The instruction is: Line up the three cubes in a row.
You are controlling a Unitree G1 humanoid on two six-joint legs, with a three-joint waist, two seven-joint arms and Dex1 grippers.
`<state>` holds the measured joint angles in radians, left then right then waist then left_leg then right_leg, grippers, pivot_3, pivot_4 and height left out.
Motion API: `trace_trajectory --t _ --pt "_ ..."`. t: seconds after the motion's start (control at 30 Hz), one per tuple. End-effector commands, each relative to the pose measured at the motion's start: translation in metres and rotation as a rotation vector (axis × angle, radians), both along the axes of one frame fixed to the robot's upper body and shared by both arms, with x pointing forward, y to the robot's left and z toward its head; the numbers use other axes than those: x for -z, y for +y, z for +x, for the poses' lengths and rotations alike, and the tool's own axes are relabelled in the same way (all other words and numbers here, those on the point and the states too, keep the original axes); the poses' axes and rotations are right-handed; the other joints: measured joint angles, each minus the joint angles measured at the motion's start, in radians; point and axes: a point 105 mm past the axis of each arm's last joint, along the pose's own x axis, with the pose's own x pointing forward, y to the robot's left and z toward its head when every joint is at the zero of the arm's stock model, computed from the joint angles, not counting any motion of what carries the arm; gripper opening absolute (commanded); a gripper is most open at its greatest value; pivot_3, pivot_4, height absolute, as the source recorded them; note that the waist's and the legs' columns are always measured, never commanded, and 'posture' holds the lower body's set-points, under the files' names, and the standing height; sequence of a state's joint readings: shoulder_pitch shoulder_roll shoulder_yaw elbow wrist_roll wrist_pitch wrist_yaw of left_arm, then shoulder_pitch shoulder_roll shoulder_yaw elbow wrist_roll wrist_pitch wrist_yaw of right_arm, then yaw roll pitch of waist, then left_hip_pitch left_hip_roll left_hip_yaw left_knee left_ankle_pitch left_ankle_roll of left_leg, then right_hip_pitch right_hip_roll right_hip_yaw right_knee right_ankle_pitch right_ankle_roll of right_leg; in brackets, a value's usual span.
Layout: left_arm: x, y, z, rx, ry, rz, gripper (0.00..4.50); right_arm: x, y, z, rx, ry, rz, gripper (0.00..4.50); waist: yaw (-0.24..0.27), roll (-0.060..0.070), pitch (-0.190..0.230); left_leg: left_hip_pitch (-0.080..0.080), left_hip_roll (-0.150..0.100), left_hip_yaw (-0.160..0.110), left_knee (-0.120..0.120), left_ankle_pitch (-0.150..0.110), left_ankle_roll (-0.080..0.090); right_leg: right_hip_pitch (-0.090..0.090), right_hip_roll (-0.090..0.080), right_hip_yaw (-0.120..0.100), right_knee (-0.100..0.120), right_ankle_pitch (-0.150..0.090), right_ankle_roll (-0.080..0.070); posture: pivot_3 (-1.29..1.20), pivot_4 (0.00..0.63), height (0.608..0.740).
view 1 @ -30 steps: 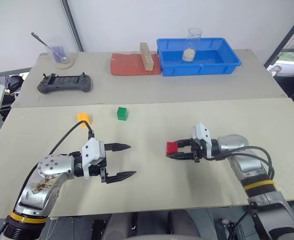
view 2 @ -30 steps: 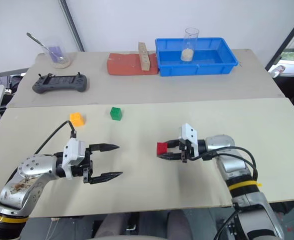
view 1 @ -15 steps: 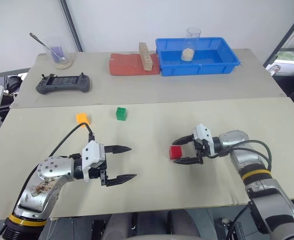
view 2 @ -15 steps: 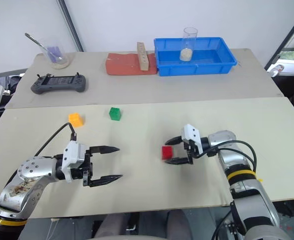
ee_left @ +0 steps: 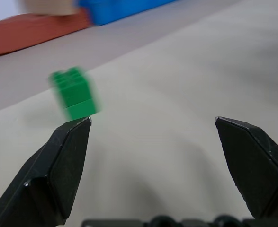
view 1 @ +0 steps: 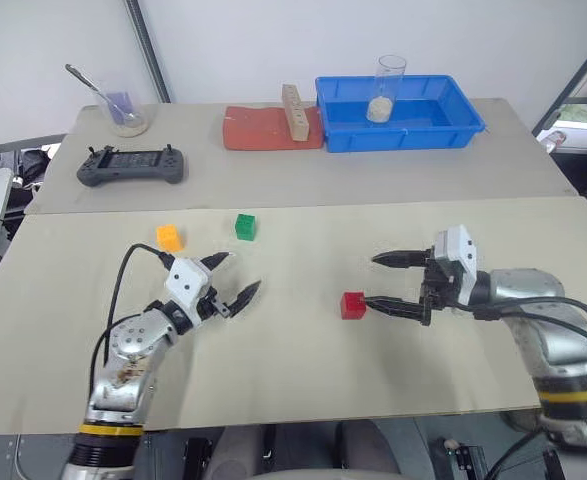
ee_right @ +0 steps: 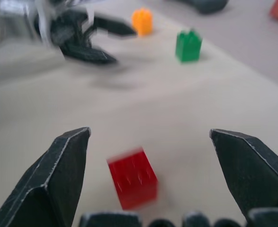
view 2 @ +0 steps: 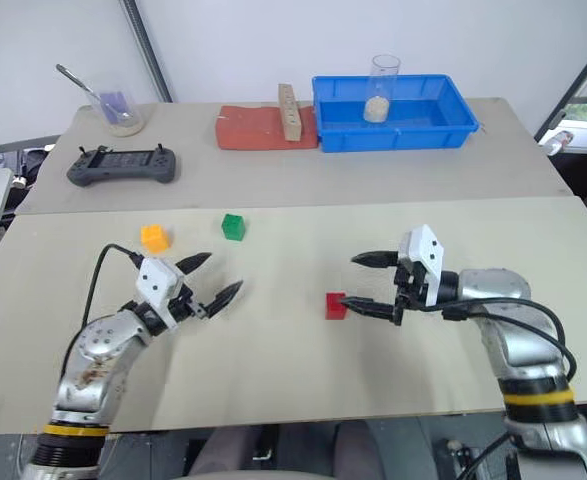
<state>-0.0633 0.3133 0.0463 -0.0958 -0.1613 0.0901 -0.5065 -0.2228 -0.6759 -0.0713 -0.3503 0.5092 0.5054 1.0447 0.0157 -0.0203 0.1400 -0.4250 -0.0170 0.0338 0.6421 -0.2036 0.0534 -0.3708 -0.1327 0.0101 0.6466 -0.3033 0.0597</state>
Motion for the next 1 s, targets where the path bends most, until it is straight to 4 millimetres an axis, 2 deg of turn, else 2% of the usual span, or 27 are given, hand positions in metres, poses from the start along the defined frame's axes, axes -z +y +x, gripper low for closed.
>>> trace_trajectory --t 0.03,0.17,0.3,0.43,0.6,0.7,0.87,1.0 --pt "-0.002 0.005 0.016 -0.150 -0.040 -0.023 4.50 -0.033 0.017 -0.014 0.031 -0.051 0.072 4.47 0.001 -0.001 0.000 0.000 0.000 0.000 0.000 0.000 0.000 0.000 0.000 0.000 0.000 0.000 0.000 0.00 0.150 0.740" --pt "0.002 -0.004 0.044 -0.245 -0.049 -0.059 4.50 -0.061 0.032 -0.015 0.064 -0.104 0.091 4.47 0.012 -0.002 0.000 -0.001 -0.001 0.000 0.002 0.000 -0.001 0.000 0.000 0.000 0.000 0.000 0.001 0.00 0.150 0.740" --pt "0.001 -0.018 0.067 -0.239 -0.048 -0.090 4.50 -0.080 0.038 -0.013 0.094 -0.129 0.104 4.47 0.017 -0.005 0.001 -0.001 -0.002 0.000 0.002 0.000 0.000 0.000 0.001 -0.002 0.000 0.001 0.001 0.00 0.150 0.740" --pt "0.002 -0.032 0.084 -0.210 -0.027 -0.102 4.50 -0.085 0.039 -0.010 0.125 -0.141 0.089 4.47 0.023 -0.005 0.001 -0.005 -0.003 0.000 0.002 0.000 0.001 -0.002 0.001 -0.003 0.000 0.001 0.001 0.00 0.150 0.740" --pt "0.003 -0.038 0.091 -0.186 -0.023 -0.095 4.50 -0.083 0.036 -0.010 0.152 -0.141 0.077 4.47 0.024 -0.005 0.001 -0.005 -0.003 0.000 0.003 0.000 0.001 -0.002 0.001 -0.003 0.000 0.001 0.001 0.00 0.150 0.740" --pt "0.002 -0.038 0.093 -0.191 -0.035 -0.095 3.61 -0.081 0.034 -0.011 0.164 -0.146 0.069 4.50 0.024 -0.005 0.001 -0.004 -0.003 0.000 0.003 0.000 0.001 -0.002 0.002 -0.003 0.001 0.001 0.001 0.00 0.150 0.740" --pt "0.001 -0.040 0.094 -0.194 -0.035 -0.110 1.24 -0.083 0.033 -0.011 0.176 -0.161 0.066 4.50 0.024 -0.005 0.001 -0.005 -0.003 0.000 0.004 0.000 0.001 -0.001 0.002 -0.004 0.001 0.001 0.001 0.00 0.150 0.740" --pt "0.000 -0.044 0.094 -0.173 -0.037 -0.107 1.25 -0.088 0.032 -0.009 0.195 -0.178 0.070 4.50 0.024 -0.005 0.001 -0.004 -0.003 0.000 0.004 0.001 0.001 -0.001 0.002 -0.004 0.001 0.001 0.001 0.00 0.150 0.740"
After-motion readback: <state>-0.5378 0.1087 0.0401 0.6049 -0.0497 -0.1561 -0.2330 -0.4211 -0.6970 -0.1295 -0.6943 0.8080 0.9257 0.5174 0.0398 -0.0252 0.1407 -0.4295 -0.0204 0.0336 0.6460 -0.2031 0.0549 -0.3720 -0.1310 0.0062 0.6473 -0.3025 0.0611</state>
